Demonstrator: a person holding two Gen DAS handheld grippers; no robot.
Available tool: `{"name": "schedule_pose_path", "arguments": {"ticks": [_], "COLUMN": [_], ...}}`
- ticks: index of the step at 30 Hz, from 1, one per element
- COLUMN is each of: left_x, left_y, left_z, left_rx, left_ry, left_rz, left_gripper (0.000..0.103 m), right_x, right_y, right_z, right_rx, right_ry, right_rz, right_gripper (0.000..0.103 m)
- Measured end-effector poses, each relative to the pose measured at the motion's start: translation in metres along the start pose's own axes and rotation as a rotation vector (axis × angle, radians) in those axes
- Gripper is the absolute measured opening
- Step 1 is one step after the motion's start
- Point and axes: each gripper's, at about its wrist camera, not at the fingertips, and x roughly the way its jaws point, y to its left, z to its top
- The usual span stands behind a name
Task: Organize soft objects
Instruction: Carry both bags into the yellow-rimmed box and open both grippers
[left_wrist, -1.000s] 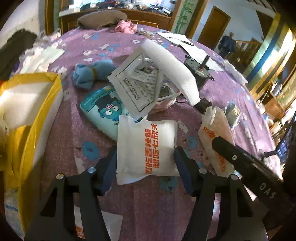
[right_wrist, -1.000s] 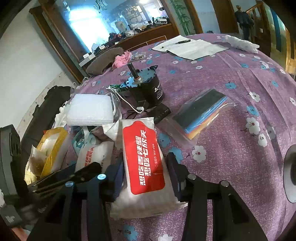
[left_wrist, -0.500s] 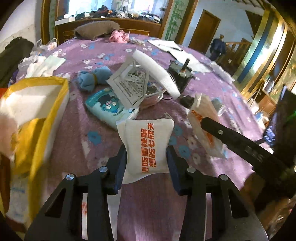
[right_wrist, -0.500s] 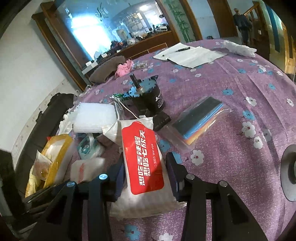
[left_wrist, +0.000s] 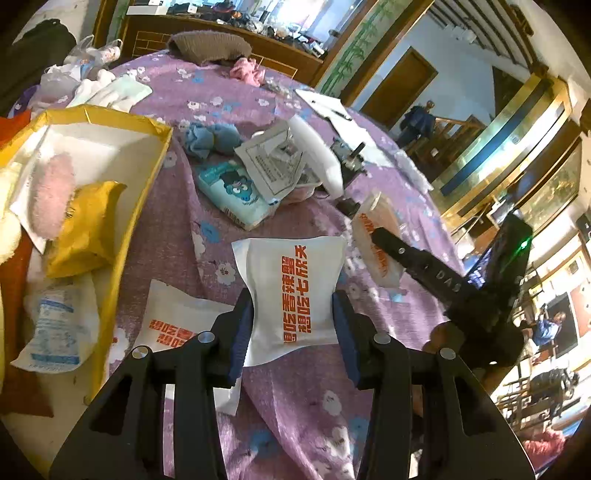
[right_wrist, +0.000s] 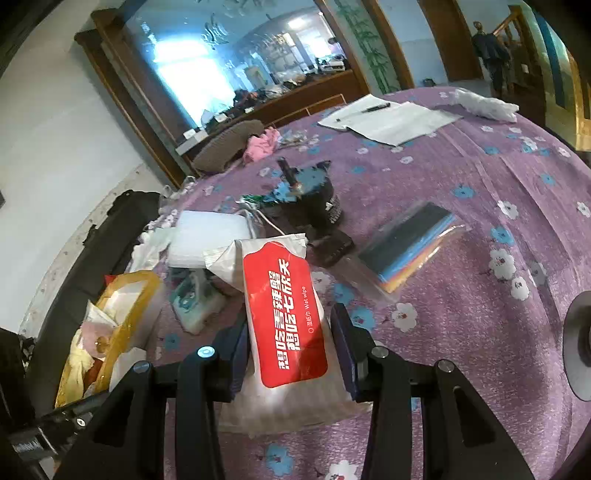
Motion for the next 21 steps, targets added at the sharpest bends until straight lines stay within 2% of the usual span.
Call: {"name": "schedule_pose_path", "arguments": {"ticks": [3,7,12,21], "left_x": [-0.012,-0.024,-0.033,-0.031], "left_y": [0.005,0.010,0.013,0.014], "left_z": [0.002,0.004,0.005,0.004], "left_rx": [-0.038,-0.043,-0.048,-0.055], "left_ry": [-0.014,-0.039,-0.057,-0.043], "left_rz": [-0.051,-0.053,-0.068,-0.070], "left_gripper": [0.042,0.042,0.042,0.042], "right_x": [-0.002,-0.002,0.002,0.002], "right_y": [0.002,0.003,0.007,0.008], "right_z": [0.000,0.001,0.000,-0.001], "right_rx": [-0.005,0.000,-0.015,-0.019], "right_ry": [-0.008,-0.006,0.007,0.008], "right_rz": [0.038,0.082,0.071,0.069], "right_gripper": [0.041,0.041,0.041,0.041]}}
